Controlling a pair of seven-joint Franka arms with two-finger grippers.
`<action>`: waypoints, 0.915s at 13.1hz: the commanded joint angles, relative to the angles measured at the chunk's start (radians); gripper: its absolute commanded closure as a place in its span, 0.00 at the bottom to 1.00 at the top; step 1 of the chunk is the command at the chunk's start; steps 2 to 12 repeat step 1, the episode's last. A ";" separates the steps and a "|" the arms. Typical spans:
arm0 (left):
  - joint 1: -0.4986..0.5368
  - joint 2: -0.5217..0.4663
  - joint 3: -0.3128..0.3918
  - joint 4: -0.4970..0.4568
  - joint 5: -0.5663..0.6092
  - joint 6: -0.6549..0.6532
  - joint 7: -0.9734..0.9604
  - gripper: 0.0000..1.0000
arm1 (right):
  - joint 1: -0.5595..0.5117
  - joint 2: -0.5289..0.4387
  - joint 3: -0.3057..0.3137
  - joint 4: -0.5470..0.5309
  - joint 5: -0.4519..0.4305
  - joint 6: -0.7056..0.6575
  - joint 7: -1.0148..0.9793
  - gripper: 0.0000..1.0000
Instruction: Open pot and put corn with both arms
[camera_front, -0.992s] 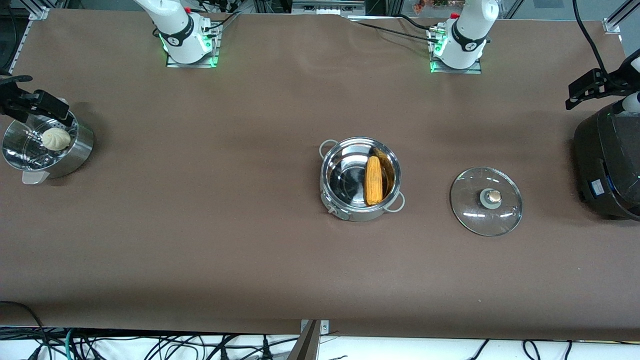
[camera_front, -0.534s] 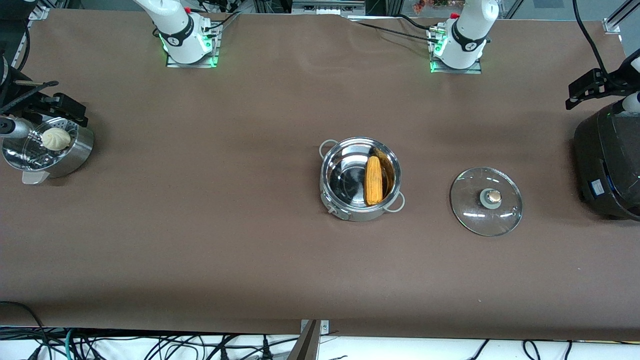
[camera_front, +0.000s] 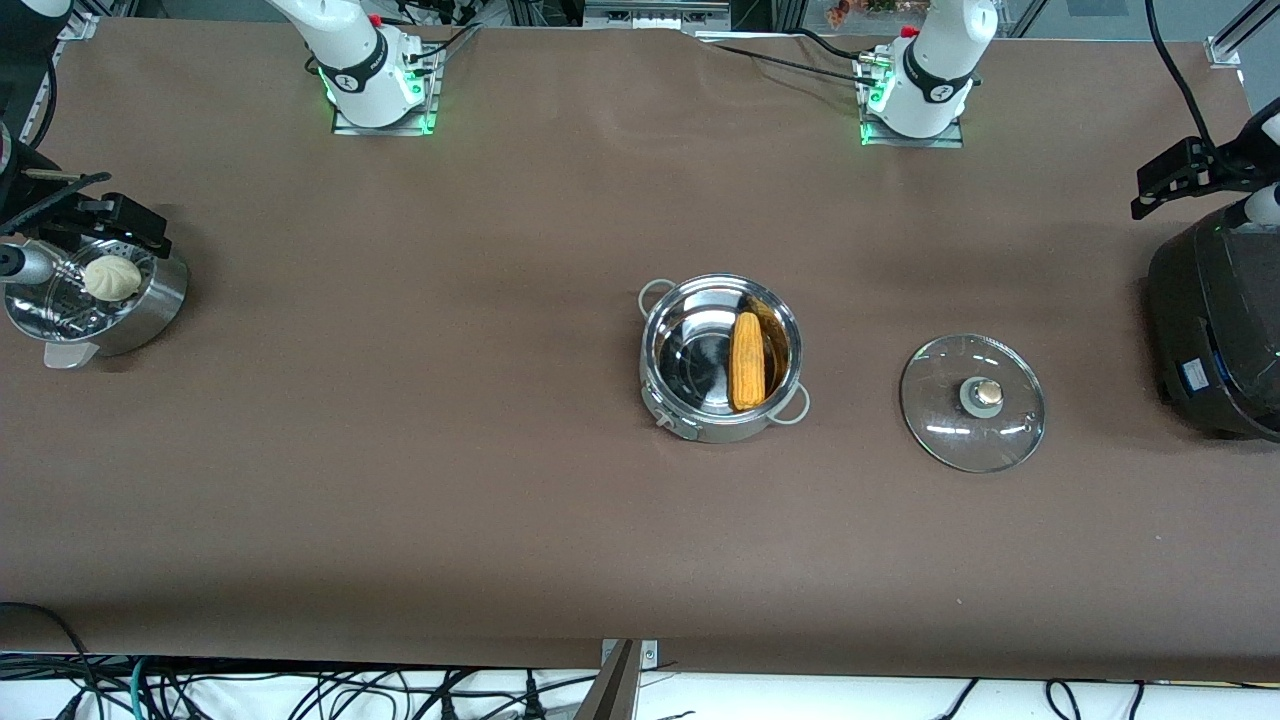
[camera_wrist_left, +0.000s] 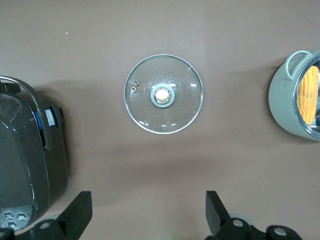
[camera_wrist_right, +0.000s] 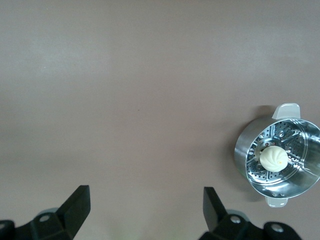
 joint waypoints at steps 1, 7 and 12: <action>-0.004 0.011 -0.005 0.029 0.024 -0.023 -0.009 0.00 | -0.006 0.015 0.003 0.029 -0.007 -0.018 0.001 0.00; -0.004 0.011 -0.005 0.029 0.024 -0.023 -0.009 0.00 | -0.006 0.015 0.003 0.029 -0.007 -0.018 0.001 0.00; -0.004 0.011 -0.005 0.029 0.024 -0.023 -0.009 0.00 | -0.006 0.015 0.003 0.029 -0.007 -0.018 0.001 0.00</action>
